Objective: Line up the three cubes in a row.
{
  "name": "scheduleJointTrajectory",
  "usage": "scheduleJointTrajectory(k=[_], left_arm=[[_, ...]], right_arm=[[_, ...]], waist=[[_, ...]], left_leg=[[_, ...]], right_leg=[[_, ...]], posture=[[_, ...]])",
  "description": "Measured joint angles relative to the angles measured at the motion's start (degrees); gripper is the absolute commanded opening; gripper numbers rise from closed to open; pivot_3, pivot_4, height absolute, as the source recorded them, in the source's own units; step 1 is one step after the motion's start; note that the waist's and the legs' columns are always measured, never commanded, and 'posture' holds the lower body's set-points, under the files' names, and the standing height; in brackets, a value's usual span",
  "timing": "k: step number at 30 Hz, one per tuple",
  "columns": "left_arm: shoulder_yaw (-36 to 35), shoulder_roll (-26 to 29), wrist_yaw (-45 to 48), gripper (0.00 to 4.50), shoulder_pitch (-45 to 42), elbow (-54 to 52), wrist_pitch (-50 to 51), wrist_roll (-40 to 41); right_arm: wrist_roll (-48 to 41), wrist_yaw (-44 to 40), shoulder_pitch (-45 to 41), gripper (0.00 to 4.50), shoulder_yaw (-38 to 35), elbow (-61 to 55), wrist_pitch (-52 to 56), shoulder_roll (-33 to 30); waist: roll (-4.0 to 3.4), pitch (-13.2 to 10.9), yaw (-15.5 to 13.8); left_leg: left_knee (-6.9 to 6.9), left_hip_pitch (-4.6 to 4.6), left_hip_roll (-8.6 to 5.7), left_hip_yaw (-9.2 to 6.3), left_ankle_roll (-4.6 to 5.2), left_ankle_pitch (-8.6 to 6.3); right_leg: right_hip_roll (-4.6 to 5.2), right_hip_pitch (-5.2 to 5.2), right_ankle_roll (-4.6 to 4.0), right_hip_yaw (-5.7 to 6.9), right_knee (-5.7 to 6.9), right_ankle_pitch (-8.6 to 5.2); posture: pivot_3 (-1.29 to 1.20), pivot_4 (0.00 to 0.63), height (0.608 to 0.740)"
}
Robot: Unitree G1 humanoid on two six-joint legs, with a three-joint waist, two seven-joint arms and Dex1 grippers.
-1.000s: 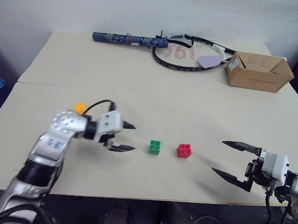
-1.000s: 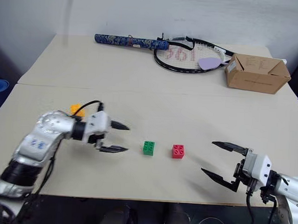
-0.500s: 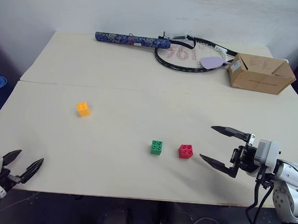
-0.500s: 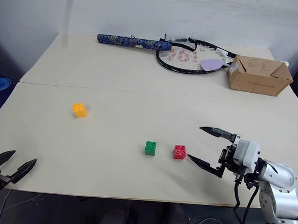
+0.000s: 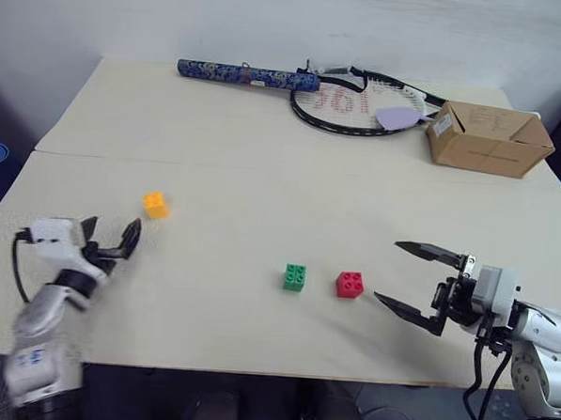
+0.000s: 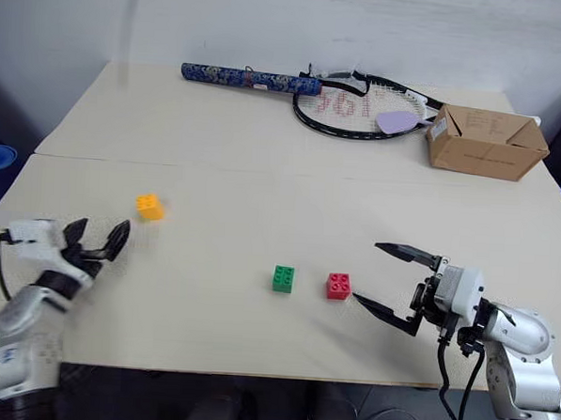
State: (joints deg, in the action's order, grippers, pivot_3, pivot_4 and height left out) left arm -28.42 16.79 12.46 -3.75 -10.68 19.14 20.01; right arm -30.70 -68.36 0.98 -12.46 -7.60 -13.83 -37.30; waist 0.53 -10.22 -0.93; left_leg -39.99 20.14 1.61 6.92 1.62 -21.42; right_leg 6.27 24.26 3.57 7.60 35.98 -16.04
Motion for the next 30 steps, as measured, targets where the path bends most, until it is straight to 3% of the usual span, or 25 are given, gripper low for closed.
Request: scheduleJointTrajectory(k=[7,13,20,23,30], left_arm=[[7.14,-5.56,-14.01,4.49,-7.61,1.15,-0.56,-9.56],[12.99,-5.87,-19.11,4.49,-14.6,7.29,1.5,-15.66],[15.01,-9.02,-23.22,4.49,-13.38,8.73,-0.07,-18.43],[14.57,-9.35,-25.02,3.94,-12.84,8.89,-0.27,-18.77],[12.94,-8.47,-25.15,1.78,-14.65,12.59,-1.88,-18.37]], right_arm=[[0.35,-1.32,0.92,4.5,-0.19,4.28,-4.31,1.48],[0.69,-1.46,1.04,4.5,0.06,5.49,-6.16,1.91],[1.37,-0.65,2.35,4.5,0.23,5.28,-6.26,1.92],[1.48,0.46,3.18,4.5,0.26,4.05,-5.94,1.92],[1.48,3.3,3.58,4.5,0.72,0.13,-2.98,1.91]], waist=[[0.02,0.0,-0.64],[0.02,0.01,-0.58],[0.02,0.01,-0.5],[0.02,0.01,-0.55],[0.02,0.01,-0.64]], left_leg=[[-0.05,-0.05,-0.03,0.0,0.0,0.05],[-0.03,-0.03,-0.05,-0.01,0.01,0.06],[-0.03,-0.04,-0.02,-0.01,-0.01,0.07],[-0.05,-0.04,-0.01,-0.01,-0.01,0.07],[-0.05,-0.04,-0.04,-0.02,-0.01,0.07]], right_leg=[[0.0,-0.03,-0.01,-0.01,-0.08,0.0],[0.0,-0.03,0.0,0.01,-0.01,0.0],[-0.01,-0.03,0.0,0.01,-0.04,0.0],[0.0,-0.03,0.0,0.01,-0.05,0.0],[0.04,-0.03,0.0,0.01,-0.05,0.0]], posture=[[0.0,0.15,0.74],[0.0,0.15,0.74],[0.0,0.15,0.74],[0.0,0.15,0.74],[0.0,0.15,0.74]])
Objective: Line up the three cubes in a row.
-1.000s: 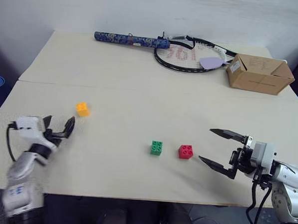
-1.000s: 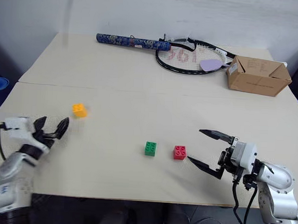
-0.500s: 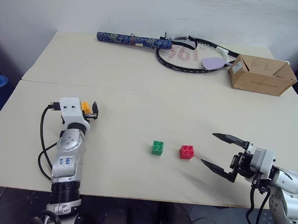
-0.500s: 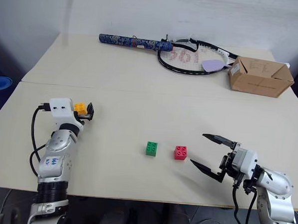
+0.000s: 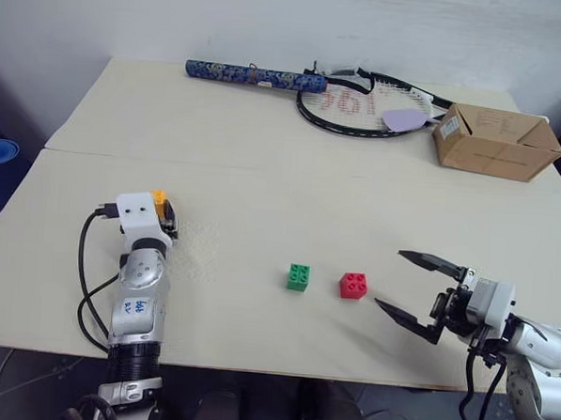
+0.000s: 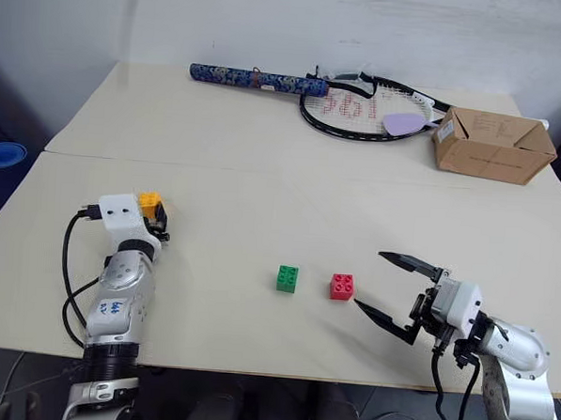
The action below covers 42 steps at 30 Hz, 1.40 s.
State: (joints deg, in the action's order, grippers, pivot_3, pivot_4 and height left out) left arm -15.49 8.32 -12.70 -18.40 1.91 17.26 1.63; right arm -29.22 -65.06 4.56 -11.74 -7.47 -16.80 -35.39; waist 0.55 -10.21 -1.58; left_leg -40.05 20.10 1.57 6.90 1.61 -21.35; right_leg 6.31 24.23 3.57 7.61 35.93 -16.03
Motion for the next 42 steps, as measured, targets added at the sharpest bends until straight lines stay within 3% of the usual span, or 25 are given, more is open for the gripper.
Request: scheduleJointTrajectory(k=[1,5,12,15,18,21,28,36,42], left_arm=[[0.0,0.28,0.4,1.47,-0.35,0.49,-0.32,0.18],[0.13,5.27,8.11,1.47,-0.86,2.35,-2.43,2.91],[-2.49,25.63,51.65,1.47,-10.66,8.21,-3.67,22.55],[1.18,32.13,67.0,1.47,-12.38,9.17,-2.83,24.88],[10.65,37.6,88.38,1.47,-12.15,13.42,-12.05,21.81],[17.62,38.12,98.71,1.47,-11.2,14.87,-16.91,19.08],[22.94,30.98,98.66,1.47,-13.85,21.59,-24.69,15.06],[23.38,29.03,98.7,1.47,-19.29,32.71,-29.11,12.66],[23.73,27.86,98.73,1.47,-19.24,33.8,-29.89,12.69]], right_arm=[[0.0,0.36,0.01,4.5,0.02,-0.39,0.63,0.0],[-0.03,2.25,0.1,4.5,-0.02,-2.88,2.86,-0.06],[-0.6,3.91,0.11,4.5,-1.92,-5.62,6.85,-2.31],[-1.06,4.15,0.18,4.5,-2.49,-6.01,7.45,-2.82],[-1.16,3.07,1.69,4.5,-2.83,-5.74,7.92,-3.46],[-1.17,2.3,1.95,4.5,-4.12,-5.51,7.89,-3.51],[-1.15,1.67,5.09,4.5,-5.02,-5.36,6.73,-3.01],[-1.13,1.59,7.53,4.5,-5.07,-5.48,5.45,-2.36],[-1.13,1.15,7.87,4.5,-5.07,-5.48,4.84,-2.36]], waist=[[0.0,0.0,0.0],[0.0,0.0,0.11],[-0.03,0.01,0.21],[-0.05,0.03,0.22],[-0.08,0.01,0.31],[-0.1,-0.01,0.33],[-0.1,-0.01,0.16],[-0.08,-0.02,0.45],[-0.08,-0.02,0.28]], left_leg=[[0.0,0.0,0.0,0.0,0.0,0.0],[0.01,0.0,0.03,0.0,-0.02,0.01],[-0.02,0.1,0.01,-0.01,-0.08,0.04],[-0.01,0.1,0.0,0.01,-0.07,0.04],[-0.01,0.09,0.06,0.11,-0.11,0.02],[-0.01,0.1,0.09,0.17,-0.11,0.02],[-0.03,0.11,0.08,0.13,-0.09,0.02],[-0.02,0.1,0.11,0.13,-0.09,0.02],[-0.04,0.11,0.1,0.12,-0.08,0.02]], right_leg=[[0.0,0.0,0.0,0.0,0.0,0.0],[-0.02,0.02,-0.01,0.03,0.03,0.0],[-0.09,0.11,-0.06,0.08,0.08,-0.03],[-0.21,0.08,-0.06,0.07,0.07,-0.03],[-0.67,0.1,-0.06,-0.01,0.04,-0.04],[-0.72,0.15,-0.07,-0.1,0.05,-0.04],[-0.66,0.15,-0.06,-0.13,0.06,-0.03],[-0.66,0.17,-0.06,-0.12,0.07,-0.03],[-0.64,0.17,-0.06,-0.12,0.08,-0.03]], posture=[[0.0,0.15,0.74],[0.0,0.15,0.74],[0.0,0.15,0.74],[0.0,0.15,0.74],[0.0,0.15,0.74],[0.0,0.15,0.74],[0.0,0.15,0.74],[0.0,0.15,0.74],[0.0,0.15,0.74]])
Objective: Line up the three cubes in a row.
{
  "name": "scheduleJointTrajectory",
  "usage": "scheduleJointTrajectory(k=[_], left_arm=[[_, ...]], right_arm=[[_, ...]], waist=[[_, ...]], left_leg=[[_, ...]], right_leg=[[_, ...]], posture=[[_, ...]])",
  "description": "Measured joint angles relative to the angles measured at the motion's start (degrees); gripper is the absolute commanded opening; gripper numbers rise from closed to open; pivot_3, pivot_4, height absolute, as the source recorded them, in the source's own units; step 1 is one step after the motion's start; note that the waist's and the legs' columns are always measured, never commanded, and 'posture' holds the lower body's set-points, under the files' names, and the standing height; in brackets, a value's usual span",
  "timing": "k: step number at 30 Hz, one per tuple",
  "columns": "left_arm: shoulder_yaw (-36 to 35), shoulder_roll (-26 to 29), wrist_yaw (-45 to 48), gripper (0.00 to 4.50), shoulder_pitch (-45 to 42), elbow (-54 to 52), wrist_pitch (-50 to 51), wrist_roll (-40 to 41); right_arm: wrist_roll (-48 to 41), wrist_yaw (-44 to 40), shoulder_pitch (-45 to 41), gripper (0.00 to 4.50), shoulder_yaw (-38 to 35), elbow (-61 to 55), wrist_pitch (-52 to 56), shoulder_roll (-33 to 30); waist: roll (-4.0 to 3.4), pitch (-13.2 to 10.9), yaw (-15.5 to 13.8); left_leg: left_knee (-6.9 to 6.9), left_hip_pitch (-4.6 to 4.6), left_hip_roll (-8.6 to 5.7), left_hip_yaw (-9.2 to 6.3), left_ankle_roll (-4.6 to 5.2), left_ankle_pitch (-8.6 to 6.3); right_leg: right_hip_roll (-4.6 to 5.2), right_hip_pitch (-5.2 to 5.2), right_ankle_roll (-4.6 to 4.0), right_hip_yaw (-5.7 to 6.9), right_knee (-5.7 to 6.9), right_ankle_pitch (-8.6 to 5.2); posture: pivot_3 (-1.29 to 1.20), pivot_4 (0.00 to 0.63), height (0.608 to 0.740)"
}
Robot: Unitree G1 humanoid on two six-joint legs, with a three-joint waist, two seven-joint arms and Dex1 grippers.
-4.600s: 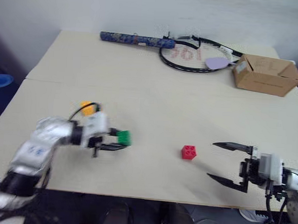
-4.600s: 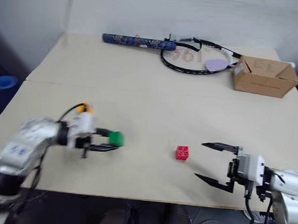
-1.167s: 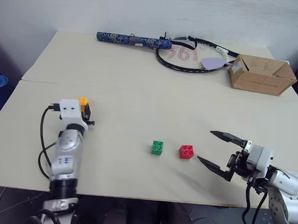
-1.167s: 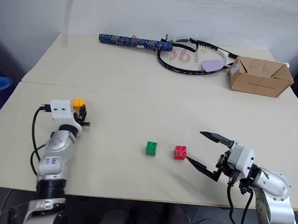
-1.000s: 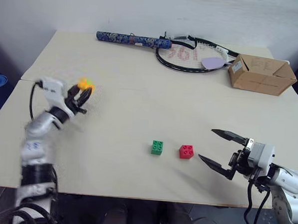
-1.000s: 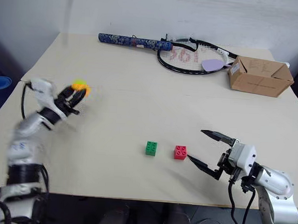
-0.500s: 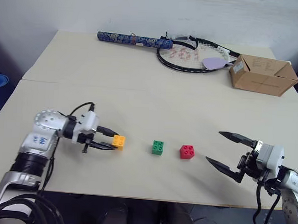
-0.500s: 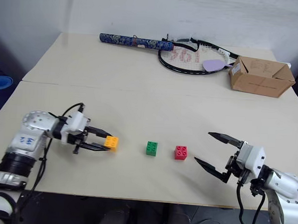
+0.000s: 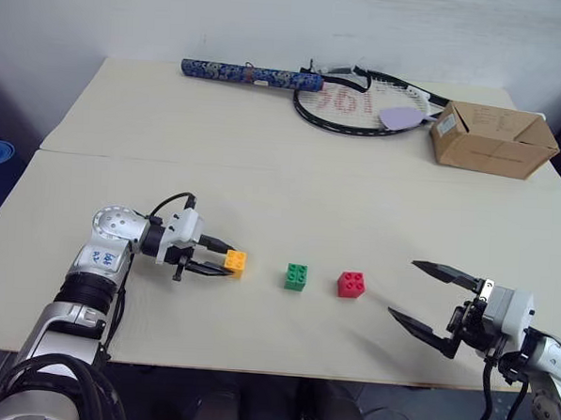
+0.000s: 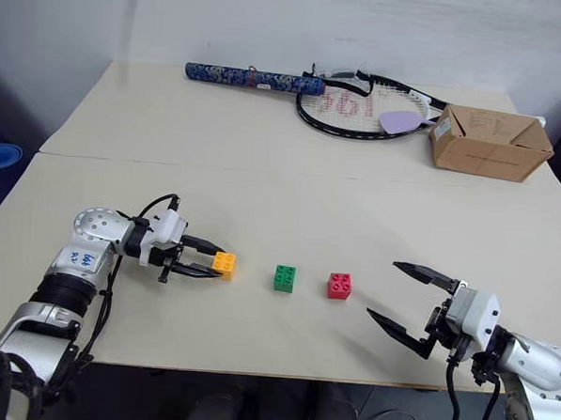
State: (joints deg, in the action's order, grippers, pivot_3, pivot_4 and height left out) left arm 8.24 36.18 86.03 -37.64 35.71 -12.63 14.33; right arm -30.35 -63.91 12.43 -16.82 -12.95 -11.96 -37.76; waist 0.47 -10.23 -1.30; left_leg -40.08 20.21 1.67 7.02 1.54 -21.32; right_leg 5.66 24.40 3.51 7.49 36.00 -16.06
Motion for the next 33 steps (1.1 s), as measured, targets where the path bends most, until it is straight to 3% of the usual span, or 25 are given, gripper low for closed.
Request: scheduleJointTrajectory(k=[6,15,23,28,33], left_arm=[[-0.05,1.24,0.01,1.47,0.98,-1.46,2.14,0.81],[-2.4,4.48,-0.05,4.31,4.45,-4.92,5.09,1.79],[-13.38,14.33,-2.71,4.31,17.9,-15.86,9.72,5.56],[-21.15,17.82,-6.29,4.31,27.35,-24.02,12.41,7.03],[-24.06,18.51,-8.9,4.31,30.83,-26.57,16.92,8.29]], right_arm=[[0.01,-0.58,-0.55,4.5,0.0,0.34,-0.11,-0.1],[-0.57,-3.75,-2.98,4.5,-0.12,2.3,0.28,-2.82],[-3.27,-10.9,-3.34,4.5,-2.53,4.09,2.89,-8.8],[-3.64,-14.6,-6.46,4.5,-2.95,6.09,3.7,-11.7],[-1.3,-18.28,-8.63,4.5,-3.15,13.74,0.59,-13.0]], waist=[[0.0,0.0,0.08],[0.0,0.0,0.13],[-0.01,0.0,0.8],[-0.05,-0.02,0.65],[-0.06,-0.03,0.09]], left_leg=[[0.0,-0.01,0.01,-0.01,0.0,0.0],[0.0,0.0,0.04,-0.02,0.0,0.0],[0.02,-0.01,0.07,-0.09,-0.01,-0.01],[0.04,-0.02,-0.01,-0.09,0.05,-0.05],[0.02,-0.03,-0.03,-0.1,0.06,-0.04]], right_leg=[[0.0,0.0,0.0,-0.01,0.01,0.0],[0.08,0.0,0.0,-0.01,0.01,0.0],[0.4,0.0,-0.02,0.01,-0.04,-0.01],[0.56,-0.01,-0.02,0.03,-0.07,-0.01],[0.58,-0.02,-0.03,0.08,-0.1,-0.02]], posture=[[0.0,0.15,0.74],[0.0,0.15,0.74],[0.0,0.15,0.74],[0.0,0.15,0.74],[0.0,0.15,0.74]])
